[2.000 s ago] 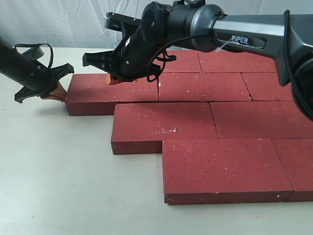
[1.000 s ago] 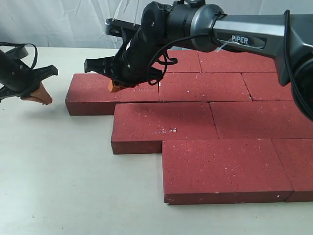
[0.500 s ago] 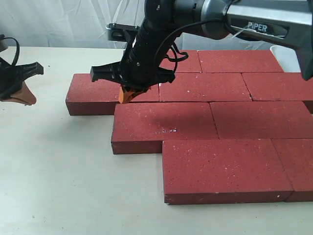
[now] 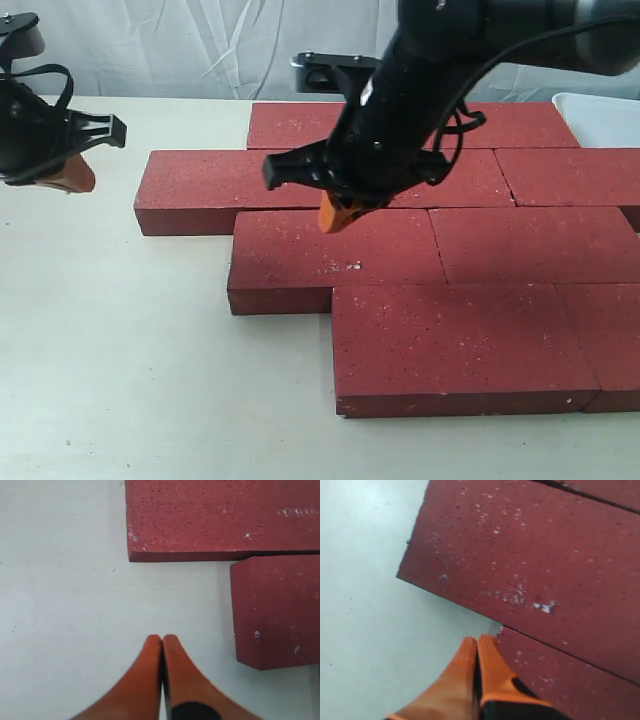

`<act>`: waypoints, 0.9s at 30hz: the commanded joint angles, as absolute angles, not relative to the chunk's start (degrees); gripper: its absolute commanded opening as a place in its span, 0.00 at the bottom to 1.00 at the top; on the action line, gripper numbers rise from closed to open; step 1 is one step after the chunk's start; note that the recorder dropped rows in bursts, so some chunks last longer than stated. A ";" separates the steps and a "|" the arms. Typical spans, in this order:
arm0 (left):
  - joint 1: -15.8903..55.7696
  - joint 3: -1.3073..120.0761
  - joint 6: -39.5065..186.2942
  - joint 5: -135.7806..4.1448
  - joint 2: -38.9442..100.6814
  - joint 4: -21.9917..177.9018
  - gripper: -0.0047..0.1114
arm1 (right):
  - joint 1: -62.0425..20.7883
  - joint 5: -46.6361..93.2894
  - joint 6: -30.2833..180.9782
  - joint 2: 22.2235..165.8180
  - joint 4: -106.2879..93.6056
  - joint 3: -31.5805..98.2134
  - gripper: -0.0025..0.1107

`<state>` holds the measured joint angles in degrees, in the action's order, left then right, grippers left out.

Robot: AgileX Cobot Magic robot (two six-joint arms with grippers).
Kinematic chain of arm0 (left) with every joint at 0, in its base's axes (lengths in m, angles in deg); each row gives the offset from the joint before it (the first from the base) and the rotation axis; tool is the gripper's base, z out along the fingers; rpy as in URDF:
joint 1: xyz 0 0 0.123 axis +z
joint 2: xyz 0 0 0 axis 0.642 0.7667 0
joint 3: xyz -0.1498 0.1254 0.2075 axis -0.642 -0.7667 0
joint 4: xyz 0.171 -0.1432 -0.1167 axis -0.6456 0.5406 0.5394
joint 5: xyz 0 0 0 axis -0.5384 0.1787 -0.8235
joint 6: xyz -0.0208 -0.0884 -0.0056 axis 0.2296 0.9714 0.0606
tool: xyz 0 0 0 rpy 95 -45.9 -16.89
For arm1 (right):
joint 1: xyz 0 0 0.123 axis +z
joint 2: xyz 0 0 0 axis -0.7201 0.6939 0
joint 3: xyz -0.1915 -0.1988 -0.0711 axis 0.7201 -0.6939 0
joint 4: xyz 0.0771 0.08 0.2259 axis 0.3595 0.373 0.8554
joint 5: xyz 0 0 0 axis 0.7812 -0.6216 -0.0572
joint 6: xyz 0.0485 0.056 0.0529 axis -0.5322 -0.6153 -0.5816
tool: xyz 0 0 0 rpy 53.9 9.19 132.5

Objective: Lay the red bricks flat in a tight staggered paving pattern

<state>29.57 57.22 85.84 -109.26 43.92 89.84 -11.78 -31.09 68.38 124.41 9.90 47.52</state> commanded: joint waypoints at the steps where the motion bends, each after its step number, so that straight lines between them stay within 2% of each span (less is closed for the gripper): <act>1: 26.26 56.85 87.94 -110.26 42.48 89.25 0.04 | -17.89 -28.59 69.05 115.63 8.39 39.05 0.01; 9: 25.55 56.85 87.94 -111.39 39.60 88.89 0.04 | -33.07 -25.55 71.32 99.71 6.85 22.96 0.01; 16: 25.55 56.58 87.94 -111.23 34.18 84.23 0.04 | -43.13 -25.99 74.65 91.18 6.72 17.03 0.01; 27: 25.55 49.88 87.94 -106.99 26.57 76.33 0.04 | -44.27 -25.29 74.65 82.94 0.71 13.84 0.01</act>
<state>25.81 51.77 87.65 -108.59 27.99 78.36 -43.94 -26.25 74.22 84.69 2.65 15.11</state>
